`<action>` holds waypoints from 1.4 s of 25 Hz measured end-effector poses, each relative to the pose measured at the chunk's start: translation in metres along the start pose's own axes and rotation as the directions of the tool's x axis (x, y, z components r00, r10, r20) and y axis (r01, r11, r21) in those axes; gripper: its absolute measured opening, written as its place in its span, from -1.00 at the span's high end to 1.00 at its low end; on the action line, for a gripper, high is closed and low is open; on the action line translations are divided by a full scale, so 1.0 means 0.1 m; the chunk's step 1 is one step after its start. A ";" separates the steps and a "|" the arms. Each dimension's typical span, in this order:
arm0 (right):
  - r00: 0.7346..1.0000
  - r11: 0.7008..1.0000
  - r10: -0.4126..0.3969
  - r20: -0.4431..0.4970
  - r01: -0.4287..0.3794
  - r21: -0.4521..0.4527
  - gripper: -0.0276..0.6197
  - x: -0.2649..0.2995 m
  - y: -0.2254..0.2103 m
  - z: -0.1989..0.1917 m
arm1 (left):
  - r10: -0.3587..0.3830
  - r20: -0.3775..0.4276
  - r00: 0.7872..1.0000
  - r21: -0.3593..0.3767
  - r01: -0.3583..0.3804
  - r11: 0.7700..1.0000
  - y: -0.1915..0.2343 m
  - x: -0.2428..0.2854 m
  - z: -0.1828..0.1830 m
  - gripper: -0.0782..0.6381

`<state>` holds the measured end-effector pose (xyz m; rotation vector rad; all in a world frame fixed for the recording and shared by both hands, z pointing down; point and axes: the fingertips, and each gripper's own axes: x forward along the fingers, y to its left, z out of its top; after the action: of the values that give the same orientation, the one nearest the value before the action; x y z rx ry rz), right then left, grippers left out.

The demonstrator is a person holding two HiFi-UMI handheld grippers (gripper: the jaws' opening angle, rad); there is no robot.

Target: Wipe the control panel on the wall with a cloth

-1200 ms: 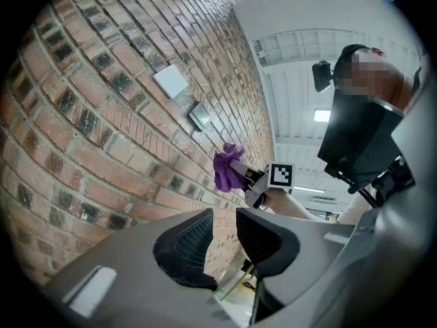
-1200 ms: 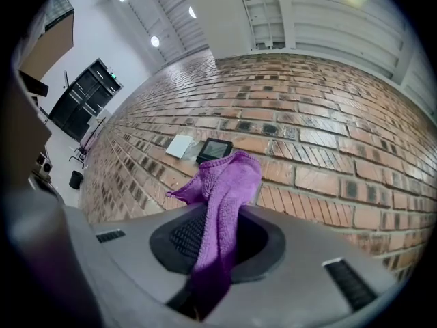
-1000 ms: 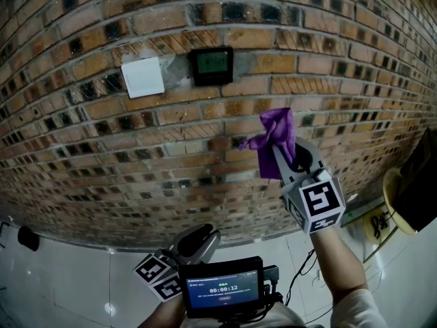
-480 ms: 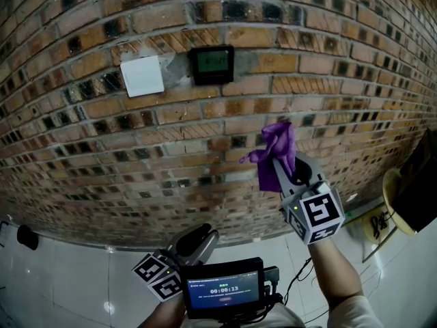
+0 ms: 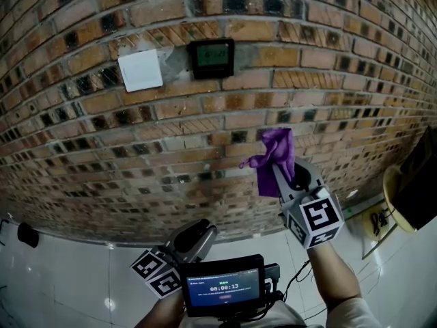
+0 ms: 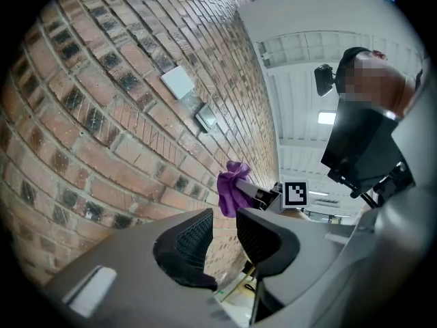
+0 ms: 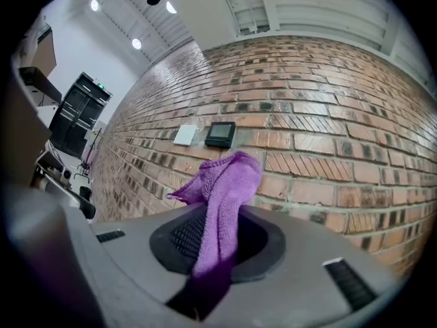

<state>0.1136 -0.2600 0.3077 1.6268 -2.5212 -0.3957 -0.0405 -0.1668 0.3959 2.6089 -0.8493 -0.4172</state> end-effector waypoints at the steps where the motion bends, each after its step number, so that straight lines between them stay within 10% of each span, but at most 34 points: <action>1: 1.000 1.000 0.001 -0.002 -0.001 0.004 0.66 0.00 0.01 -0.01 | 0.001 0.000 1.000 0.000 -0.001 1.000 0.00 0.00 0.00 0.48; 35: 0.996 0.995 0.050 -0.077 -0.043 0.084 0.66 -0.28 0.25 -0.39 | 0.014 0.011 1.000 -0.005 -0.014 1.000 0.11 0.00 0.01 0.49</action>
<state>0.1129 -0.2305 0.3533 1.5748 -2.5429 -0.2206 -0.0468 -0.1754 0.3994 2.5973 -0.8678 -0.4291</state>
